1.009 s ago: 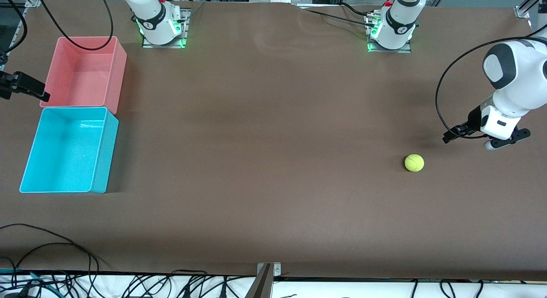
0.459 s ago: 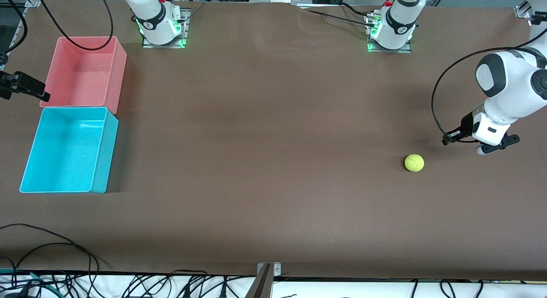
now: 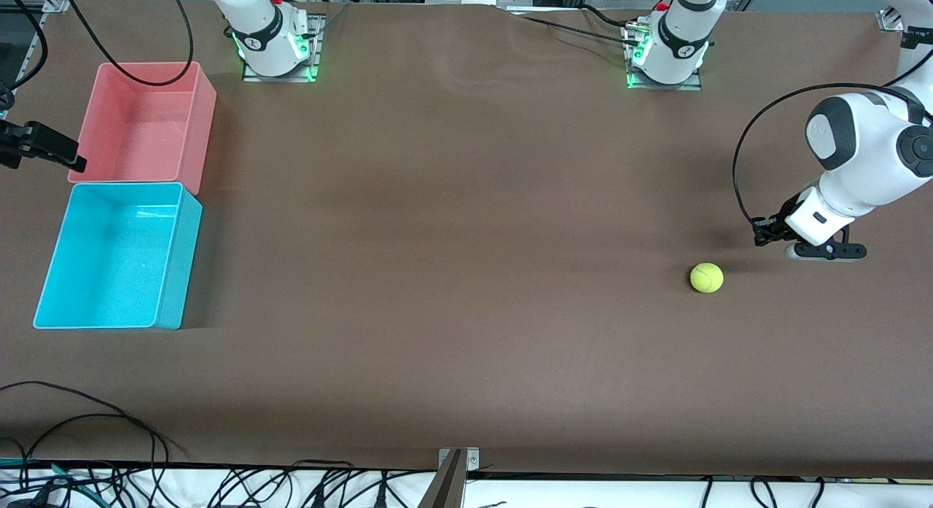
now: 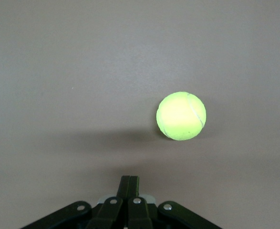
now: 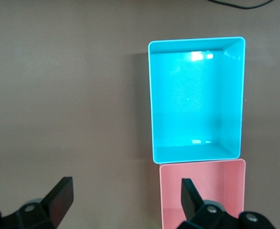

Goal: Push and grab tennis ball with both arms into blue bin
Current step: 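Lower the left gripper to the table beside the tennis ball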

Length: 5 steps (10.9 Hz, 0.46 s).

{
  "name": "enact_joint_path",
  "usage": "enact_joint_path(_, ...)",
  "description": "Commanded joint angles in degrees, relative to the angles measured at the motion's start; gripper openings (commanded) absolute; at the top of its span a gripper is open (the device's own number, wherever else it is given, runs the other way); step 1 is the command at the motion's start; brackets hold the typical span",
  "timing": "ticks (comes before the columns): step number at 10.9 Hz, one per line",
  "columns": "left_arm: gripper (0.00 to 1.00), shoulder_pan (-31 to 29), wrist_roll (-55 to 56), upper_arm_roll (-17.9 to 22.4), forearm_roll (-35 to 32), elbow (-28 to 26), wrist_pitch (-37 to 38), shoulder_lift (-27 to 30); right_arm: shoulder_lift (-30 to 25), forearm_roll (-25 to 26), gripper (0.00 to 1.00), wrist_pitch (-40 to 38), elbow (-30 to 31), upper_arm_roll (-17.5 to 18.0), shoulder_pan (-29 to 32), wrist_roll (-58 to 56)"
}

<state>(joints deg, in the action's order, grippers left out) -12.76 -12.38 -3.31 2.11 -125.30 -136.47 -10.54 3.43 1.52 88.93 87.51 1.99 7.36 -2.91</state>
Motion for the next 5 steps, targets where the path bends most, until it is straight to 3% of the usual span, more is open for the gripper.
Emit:
enact_joint_path(1,0.00,-0.3,-11.7,0.0,-1.4,0.2,-1.4,-1.1,0.2,-1.1,1.00,-1.2,-0.8,-0.1,-0.1,-0.2)
enact_joint_path(5,0.00,-0.5,-38.9,1.0,-1.3,0.4,-6.1,-5.3,0.6,-1.1,1.00,-1.2,-0.8,-0.1,-0.1,-0.1)
